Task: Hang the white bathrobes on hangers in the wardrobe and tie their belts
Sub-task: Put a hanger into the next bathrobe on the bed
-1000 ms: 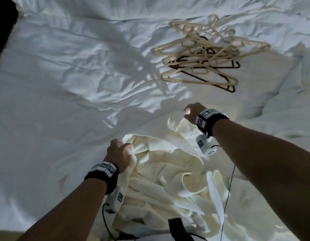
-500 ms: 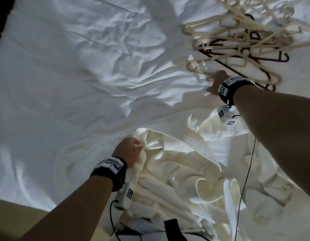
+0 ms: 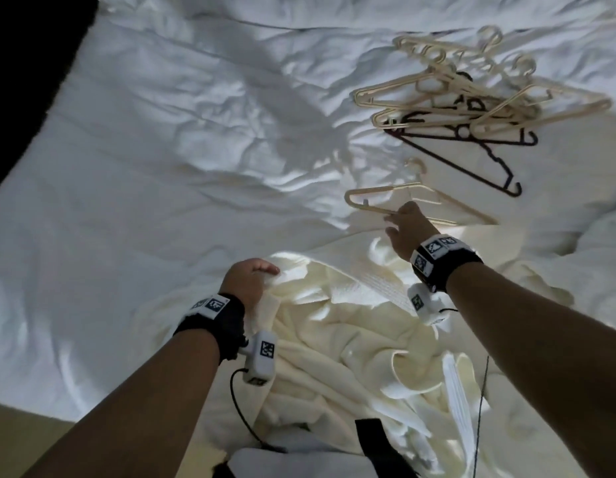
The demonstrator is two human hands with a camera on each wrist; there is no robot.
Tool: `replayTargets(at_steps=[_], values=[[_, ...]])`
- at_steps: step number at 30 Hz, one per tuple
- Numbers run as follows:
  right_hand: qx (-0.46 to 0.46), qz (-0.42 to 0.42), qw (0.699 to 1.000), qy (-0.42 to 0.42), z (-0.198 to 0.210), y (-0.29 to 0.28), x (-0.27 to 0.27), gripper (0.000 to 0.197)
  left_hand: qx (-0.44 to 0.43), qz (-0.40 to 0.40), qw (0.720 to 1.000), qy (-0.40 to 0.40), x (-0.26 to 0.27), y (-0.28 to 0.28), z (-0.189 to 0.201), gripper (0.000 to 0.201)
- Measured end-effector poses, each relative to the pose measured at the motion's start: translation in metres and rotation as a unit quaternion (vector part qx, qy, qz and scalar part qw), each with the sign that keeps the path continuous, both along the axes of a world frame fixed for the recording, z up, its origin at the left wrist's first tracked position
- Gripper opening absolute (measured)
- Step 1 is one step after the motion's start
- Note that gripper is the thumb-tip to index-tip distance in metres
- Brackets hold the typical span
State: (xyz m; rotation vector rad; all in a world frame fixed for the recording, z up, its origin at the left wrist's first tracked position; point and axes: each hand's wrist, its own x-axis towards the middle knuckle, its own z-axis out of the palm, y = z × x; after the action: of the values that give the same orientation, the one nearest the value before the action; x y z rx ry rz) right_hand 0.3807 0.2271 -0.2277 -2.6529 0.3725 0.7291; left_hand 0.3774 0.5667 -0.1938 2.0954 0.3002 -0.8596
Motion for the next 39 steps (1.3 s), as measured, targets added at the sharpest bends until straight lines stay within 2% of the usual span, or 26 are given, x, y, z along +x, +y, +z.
replayTargets(at_steps=[2,3,5,7,9,12,15,18,20,21,24,28,31,34,36,39], values=[[0.015,0.009,0.997,-0.075,0.031,0.013,-0.013,0.037,-0.004,-0.013,1.0,-0.003,-0.005,0.001,0.015,0.014],[0.02,0.02,0.994,-0.108,0.045,0.02,-0.021,0.037,0.009,-0.047,0.999,-0.01,-0.01,0.004,0.021,0.009],[0.021,0.051,0.989,-0.136,0.072,0.035,-0.042,0.038,0.081,-0.171,0.982,-0.024,-0.025,0.013,0.028,0.033],[0.023,0.091,0.983,-0.16,0.094,0.05,-0.066,0.043,0.151,-0.271,0.948,-0.065,-0.043,0.022,0.033,0.034],[0.04,0.147,0.967,-0.204,0.109,0.065,-0.096,0.047,0.179,-0.3,0.931,-0.102,-0.06,0.032,0.037,0.024],[0.059,0.221,0.946,-0.227,0.118,0.081,-0.142,0.051,0.181,-0.227,0.95,-0.119,-0.08,0.042,0.05,0.026],[0.045,0.26,0.937,-0.229,0.129,0.096,-0.185,0.057,0.125,-0.135,0.979,-0.089,-0.105,0.044,0.064,0.024],[0.009,0.304,0.914,-0.269,0.144,0.11,-0.223,0.067,-0.007,0.015,1.0,-0.008,-0.141,0.036,0.075,0.03],[-0.008,0.337,0.895,-0.292,0.154,0.118,-0.239,0.069,-0.118,0.112,0.985,0.054,-0.16,0.023,0.084,0.026],[-0.021,0.361,0.882,-0.302,0.16,0.122,-0.249,0.068,-0.168,0.136,0.973,0.079,-0.171,0.015,0.094,0.024],[-0.06,0.424,0.845,-0.32,0.174,0.129,-0.275,0.069,-0.241,0.154,0.953,0.098,-0.197,-0.002,0.118,0.027],[-0.09,0.448,0.819,-0.346,0.186,0.13,-0.316,0.068,-0.24,0.153,0.953,0.101,-0.226,0.002,0.127,0.033],[-0.075,0.442,0.822,-0.351,0.189,0.129,-0.335,0.069,-0.233,0.127,0.958,0.111,-0.249,0.012,0.124,0.032],[-0.062,0.381,0.843,-0.375,0.201,0.123,-0.336,0.065,-0.24,0.103,0.958,0.121,-0.274,0.011,0.128,0.038],[-0.066,0.349,0.85,-0.388,0.212,0.119,-0.334,0.073,-0.258,0.117,0.95,0.13,-0.288,0.006,0.131,0.032],[-0.077,0.353,0.843,-0.399,0.22,0.117,-0.336,0.07,-0.25,0.141,0.95,0.126,-0.299,0.0,0.131,0.044]])
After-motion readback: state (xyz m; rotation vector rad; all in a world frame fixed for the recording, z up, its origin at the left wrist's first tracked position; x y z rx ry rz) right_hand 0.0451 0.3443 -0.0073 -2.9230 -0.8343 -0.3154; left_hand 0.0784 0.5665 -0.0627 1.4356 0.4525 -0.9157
